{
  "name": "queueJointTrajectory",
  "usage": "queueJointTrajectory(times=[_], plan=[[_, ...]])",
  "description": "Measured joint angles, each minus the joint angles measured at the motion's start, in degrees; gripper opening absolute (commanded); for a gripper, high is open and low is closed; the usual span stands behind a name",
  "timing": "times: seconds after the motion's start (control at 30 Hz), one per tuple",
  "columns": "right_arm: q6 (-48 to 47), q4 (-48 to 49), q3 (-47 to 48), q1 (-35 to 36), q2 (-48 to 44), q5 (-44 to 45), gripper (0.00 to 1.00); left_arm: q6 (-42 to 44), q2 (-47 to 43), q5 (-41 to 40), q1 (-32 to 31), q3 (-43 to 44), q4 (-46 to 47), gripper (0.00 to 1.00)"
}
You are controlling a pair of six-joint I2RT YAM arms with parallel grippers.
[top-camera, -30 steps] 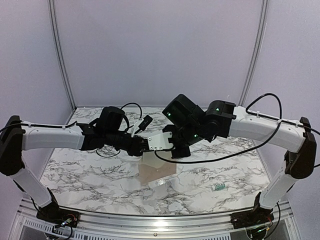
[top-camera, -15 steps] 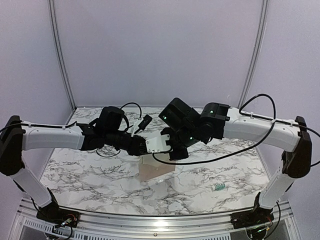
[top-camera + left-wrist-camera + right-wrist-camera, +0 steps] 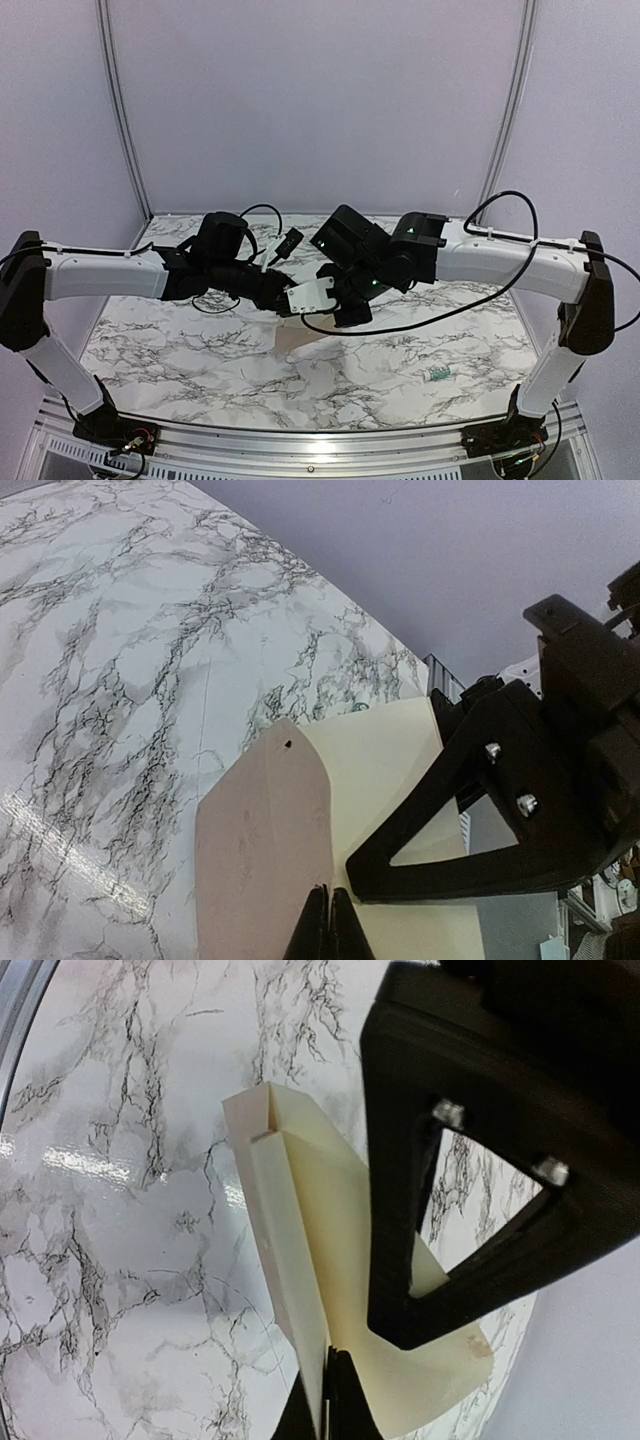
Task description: Place the letter into the envelope and seal it
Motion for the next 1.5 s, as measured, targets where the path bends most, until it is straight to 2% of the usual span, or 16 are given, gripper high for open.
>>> queueJointTrajectory(times=[0.33, 0.8, 1.5], plan=[[-0.11, 1.4, -1.66, 0.13, 1.62, -1.46, 0.0, 0.09, 0.02, 2.45, 0.0, 0.0, 0.09, 0.0], [-0.04, 2.21, -0.42, -1.66, 1.42, -7.98, 0.0, 2.89, 0.02, 7.41, 1.31, -1.31, 0.11, 0.0], [0.0, 4.24, -2.05, -5.14, 1.01, -16.11, 0.0, 3.54, 0.0, 8.94, 1.92, -2.93, 0.28, 0.0]])
